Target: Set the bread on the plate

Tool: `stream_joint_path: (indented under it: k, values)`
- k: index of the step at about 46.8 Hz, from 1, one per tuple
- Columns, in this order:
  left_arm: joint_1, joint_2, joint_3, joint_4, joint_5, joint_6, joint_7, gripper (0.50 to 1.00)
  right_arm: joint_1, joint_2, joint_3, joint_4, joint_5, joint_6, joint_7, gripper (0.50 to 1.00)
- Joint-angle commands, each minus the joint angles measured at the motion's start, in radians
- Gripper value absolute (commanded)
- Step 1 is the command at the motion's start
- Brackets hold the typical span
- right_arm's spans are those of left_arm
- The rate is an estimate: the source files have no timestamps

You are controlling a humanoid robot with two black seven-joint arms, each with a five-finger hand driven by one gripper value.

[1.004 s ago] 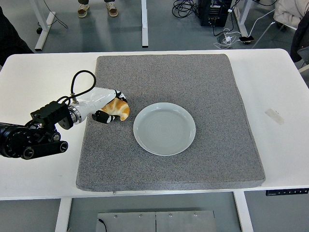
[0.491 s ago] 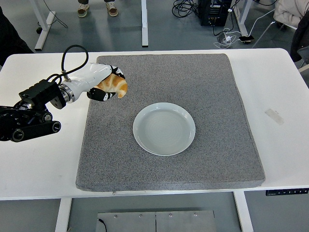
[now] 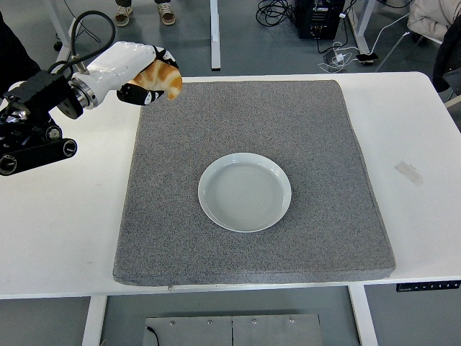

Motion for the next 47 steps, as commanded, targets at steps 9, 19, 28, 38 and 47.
stream_joint_path:
  k: [9,19,28,38,47]
  values:
    - [-0.041,0.001,-0.008,0.0,-0.002,-0.02,0.002,0.5,0.0,0.0,0.0,0.0,0.0,0.0,0.0,1.0]
    - [-0.061,0.001,-0.014,0.0,-0.002,-0.022,0.002,0.5,0.0,0.0,0.0,0.0,0.0,0.0,0.0,1.0]
    - [-0.078,0.0,-0.016,0.0,-0.002,-0.023,0.002,0.5,0.0,0.0,0.0,0.0,0.0,0.0,0.0,1.0]
    - [-0.092,0.0,-0.022,0.0,-0.002,-0.035,0.002,0.5,0.0,0.0,0.0,0.0,0.0,0.0,0.0,1.0]
    - [-0.101,0.0,-0.031,0.0,0.0,-0.049,0.002,0.5,0.0,0.0,0.0,0.0,0.0,0.0,0.0,1.0]
